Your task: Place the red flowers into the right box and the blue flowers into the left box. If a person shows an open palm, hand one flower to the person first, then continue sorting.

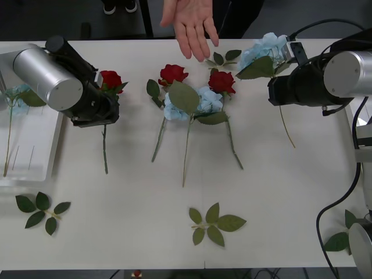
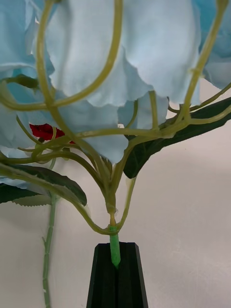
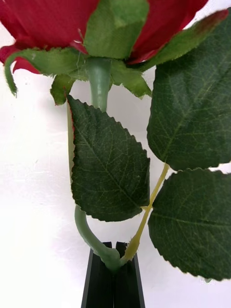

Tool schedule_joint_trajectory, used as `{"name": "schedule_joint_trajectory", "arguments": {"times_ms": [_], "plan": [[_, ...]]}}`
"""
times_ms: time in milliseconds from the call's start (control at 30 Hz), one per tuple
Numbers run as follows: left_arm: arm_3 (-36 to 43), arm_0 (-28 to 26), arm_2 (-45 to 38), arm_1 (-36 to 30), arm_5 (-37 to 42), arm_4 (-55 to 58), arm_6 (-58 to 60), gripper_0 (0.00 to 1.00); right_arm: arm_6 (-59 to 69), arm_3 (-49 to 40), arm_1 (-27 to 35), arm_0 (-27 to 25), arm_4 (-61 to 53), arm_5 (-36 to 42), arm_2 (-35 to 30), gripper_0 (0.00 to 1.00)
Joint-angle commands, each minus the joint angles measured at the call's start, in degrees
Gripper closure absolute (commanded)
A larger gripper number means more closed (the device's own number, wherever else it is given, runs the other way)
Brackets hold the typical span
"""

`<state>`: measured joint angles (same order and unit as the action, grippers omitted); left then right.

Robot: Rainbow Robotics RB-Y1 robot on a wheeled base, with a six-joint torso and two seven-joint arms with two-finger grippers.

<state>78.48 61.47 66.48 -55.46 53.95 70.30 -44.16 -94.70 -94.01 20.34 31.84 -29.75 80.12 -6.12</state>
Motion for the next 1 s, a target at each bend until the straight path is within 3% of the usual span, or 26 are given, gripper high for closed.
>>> {"name": "schedule_joint_trajectory", "arguments": {"times_ms": [33, 300, 467, 633, 867, 1000], "plan": [[0.0, 0.0, -2.0, -1.2, -0.2, 0.4, 0.2, 1.0, 1.1, -6.7, -0.9, 1.8, -1.5, 2.7, -2.0, 1.0], [-1.0, 0.0, -2.0, -1.2, -0.2, 0.1, 0.2, 1.0, 1.4, -20.8, -0.9, 0.9, -9.4, 10.4, -9.4, 1.0], [-1.0, 0.0, -2.0, -1.2, -0.2, 0.1, 0.0, 1.0, 1.9, -31.1, -0.9, -2.6, -17.9, 10.4, -14.6, 1.0], [-1.0, 0.0, -2.0, -1.1, -0.2, 0.3, 0.0, 1.0, 5.1, -43.6, -0.9, -6.3, -21.0, 9.6, -15.9, 1.0], [-1.0, 0.0, -2.0, -1.1, -0.2, 0.3, -0.2, 1.0, 8.0, -52.7, -0.9, -9.8, -18.9, -0.8, -10.0, 1.0], [-1.0, 0.0, -2.0, -1.1, -0.2, 0.4, -0.3, 1.0, 6.8, -51.1, -0.9, -12.1, -16.9, -13.8, -5.0, 1.0]]}}
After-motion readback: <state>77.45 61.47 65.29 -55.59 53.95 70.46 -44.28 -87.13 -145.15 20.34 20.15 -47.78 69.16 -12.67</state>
